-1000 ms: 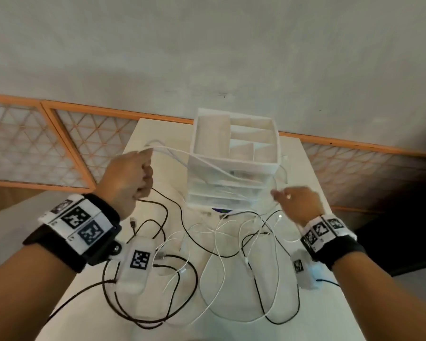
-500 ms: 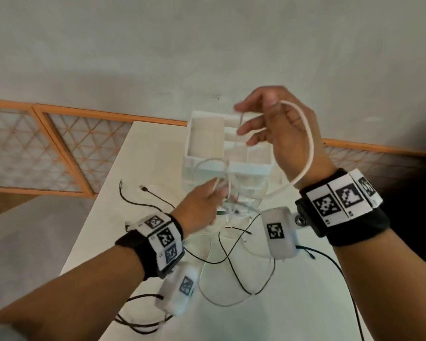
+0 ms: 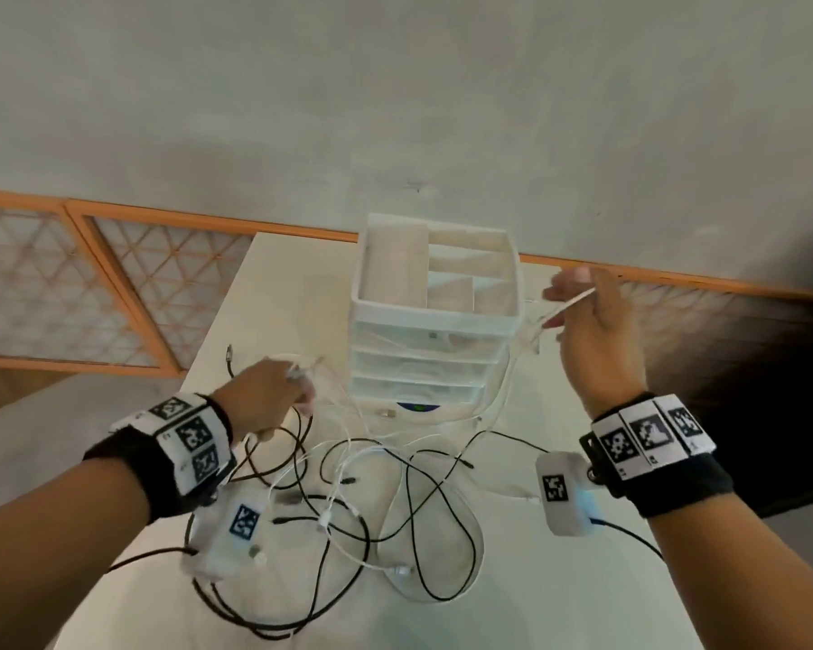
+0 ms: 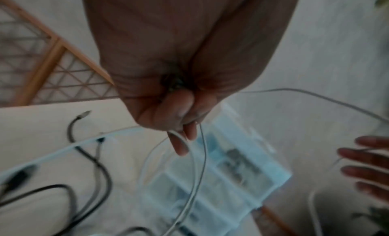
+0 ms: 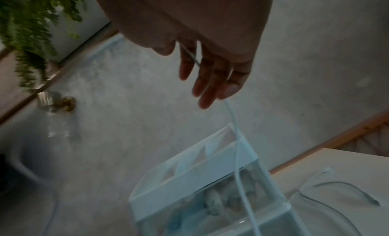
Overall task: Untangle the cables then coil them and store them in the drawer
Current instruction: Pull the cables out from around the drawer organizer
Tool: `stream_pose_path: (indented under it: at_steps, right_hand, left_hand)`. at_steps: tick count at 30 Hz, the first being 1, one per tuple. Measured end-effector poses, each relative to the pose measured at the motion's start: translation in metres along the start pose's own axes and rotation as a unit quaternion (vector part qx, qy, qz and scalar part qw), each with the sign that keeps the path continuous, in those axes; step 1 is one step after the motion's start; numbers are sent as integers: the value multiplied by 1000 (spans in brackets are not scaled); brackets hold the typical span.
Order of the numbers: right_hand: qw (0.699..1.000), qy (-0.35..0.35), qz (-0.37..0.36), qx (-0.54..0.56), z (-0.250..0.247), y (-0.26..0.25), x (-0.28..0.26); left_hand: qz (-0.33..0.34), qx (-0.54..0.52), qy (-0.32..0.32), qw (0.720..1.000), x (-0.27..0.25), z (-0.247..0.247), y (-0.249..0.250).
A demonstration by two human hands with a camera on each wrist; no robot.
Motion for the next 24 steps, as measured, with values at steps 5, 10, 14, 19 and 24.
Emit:
stream_pose_path:
  at_steps: [5,10,14,19,24]
  right_hand:
    - [965,-185,-139,124,29,-69,-31]
    - [967,-85,-172,168,11,-109,-3]
    - [977,80,-184,66,-32,-95,30]
    - [976,95,-170,-98,-39,-46,43]
    - [987,-10,-43,-152,-14,1,44]
  left_hand:
    - [145,-264,-36,953,-31,23,81]
    - [145,-193,-204,949,-38,91,80]
    - [95,18,-198,975,-25,96,16]
    - [-1,76,-97,992,-8,57,-21]
    - [0,-35,-51,998,-4,31,1]
Point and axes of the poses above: each hand's wrist, its own x-axis towards the middle knuckle, its own z-axis out of the palm, y = z × x, the point moved 4 cm from there along x, towards the middle knuckle, and after that the axes turned 13 degrees about -x, right-handed, at the moved point
